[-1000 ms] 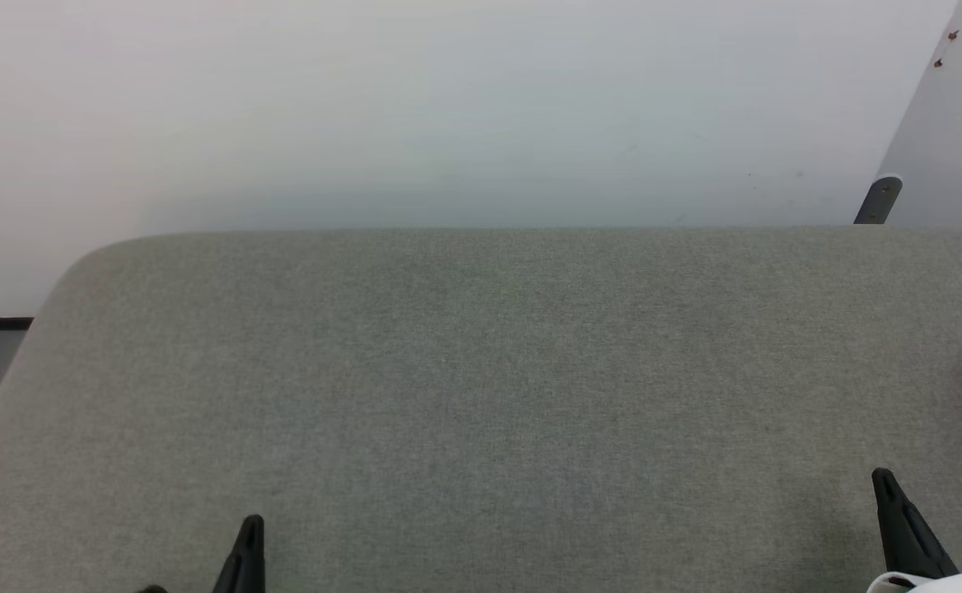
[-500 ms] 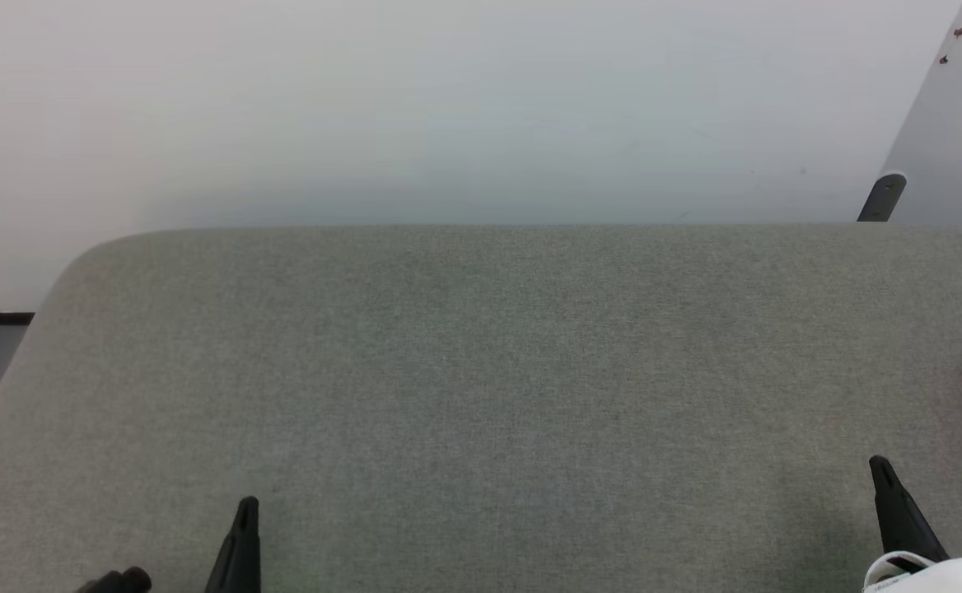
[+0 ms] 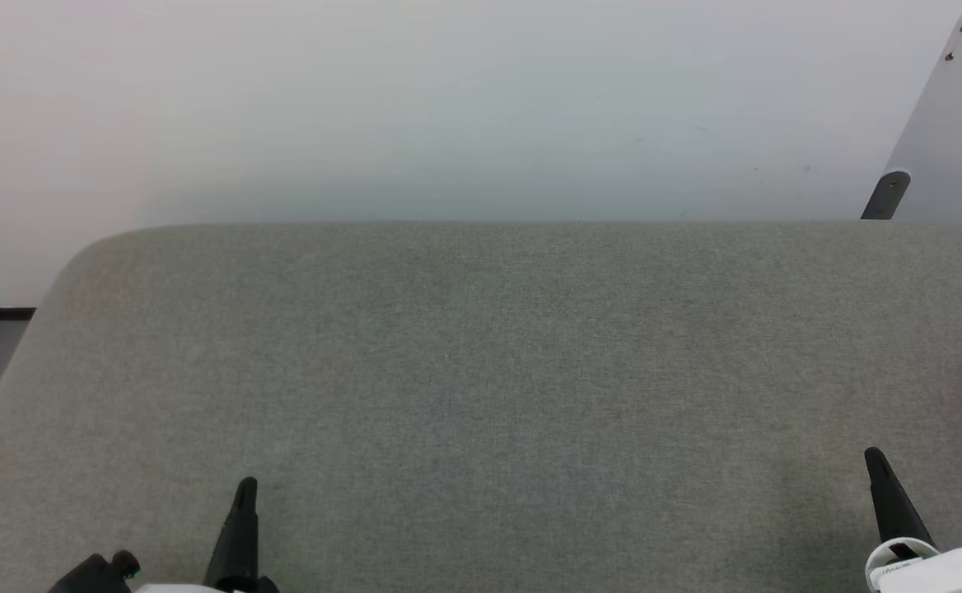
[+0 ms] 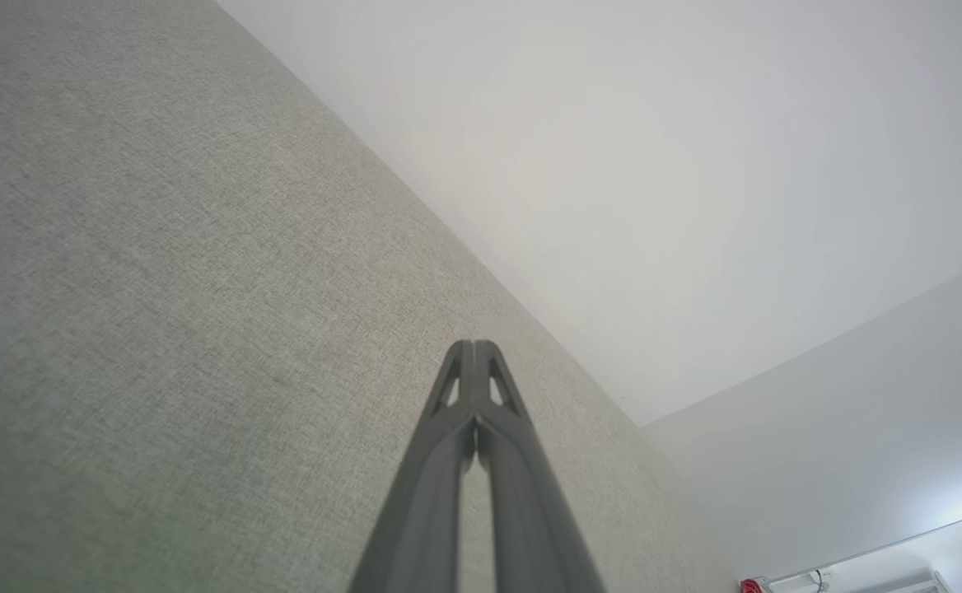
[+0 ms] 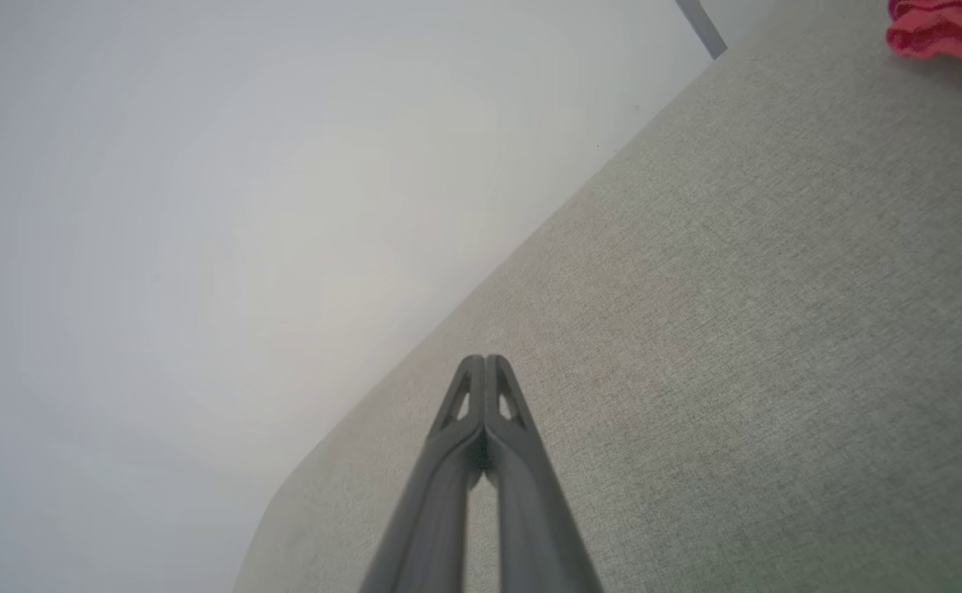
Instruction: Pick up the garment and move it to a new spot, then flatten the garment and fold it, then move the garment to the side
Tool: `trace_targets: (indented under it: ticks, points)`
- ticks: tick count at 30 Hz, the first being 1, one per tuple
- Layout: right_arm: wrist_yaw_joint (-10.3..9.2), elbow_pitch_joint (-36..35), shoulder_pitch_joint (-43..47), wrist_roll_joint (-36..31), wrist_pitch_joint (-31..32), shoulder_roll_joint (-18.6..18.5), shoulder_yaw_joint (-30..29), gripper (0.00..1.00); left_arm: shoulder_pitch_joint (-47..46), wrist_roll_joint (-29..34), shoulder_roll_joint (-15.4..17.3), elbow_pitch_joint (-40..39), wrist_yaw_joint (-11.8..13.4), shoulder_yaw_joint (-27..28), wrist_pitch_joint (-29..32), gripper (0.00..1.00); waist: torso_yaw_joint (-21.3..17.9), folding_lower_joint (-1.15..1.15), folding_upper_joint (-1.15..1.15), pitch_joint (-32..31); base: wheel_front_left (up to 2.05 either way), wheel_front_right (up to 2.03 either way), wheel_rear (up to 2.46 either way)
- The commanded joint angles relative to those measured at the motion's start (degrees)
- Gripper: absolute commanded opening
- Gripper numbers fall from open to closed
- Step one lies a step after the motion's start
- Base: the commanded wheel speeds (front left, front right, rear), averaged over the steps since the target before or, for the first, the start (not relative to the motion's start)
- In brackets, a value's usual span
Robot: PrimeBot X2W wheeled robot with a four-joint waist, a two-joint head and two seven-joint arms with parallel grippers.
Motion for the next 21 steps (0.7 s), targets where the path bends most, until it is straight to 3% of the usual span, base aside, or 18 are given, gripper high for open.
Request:
trace_targets:
  ticks: [1, 21]
  points:
    - [-0.01, -0.32, -1.81, 1.81, 0.43, 0.01, -0.31, 0.00, -1.38, -1.97, 0.12, -0.41, -0.12, 0.31, 0.43, 0.00, 0.03, 0.00, 0.00, 0.04, 0.00, 0.00, 0.00]
    - [-0.01, 1.26, -3.74, 12.40, 2.27, 1.18, -0.84, 0.00, -4.15, -13.32, -0.48, 1.02, -0.17, 1.26, 3.76, 0.00, 0.31, 0.00, 0.00, 0.45, 0.00, 0.00, 0.00]
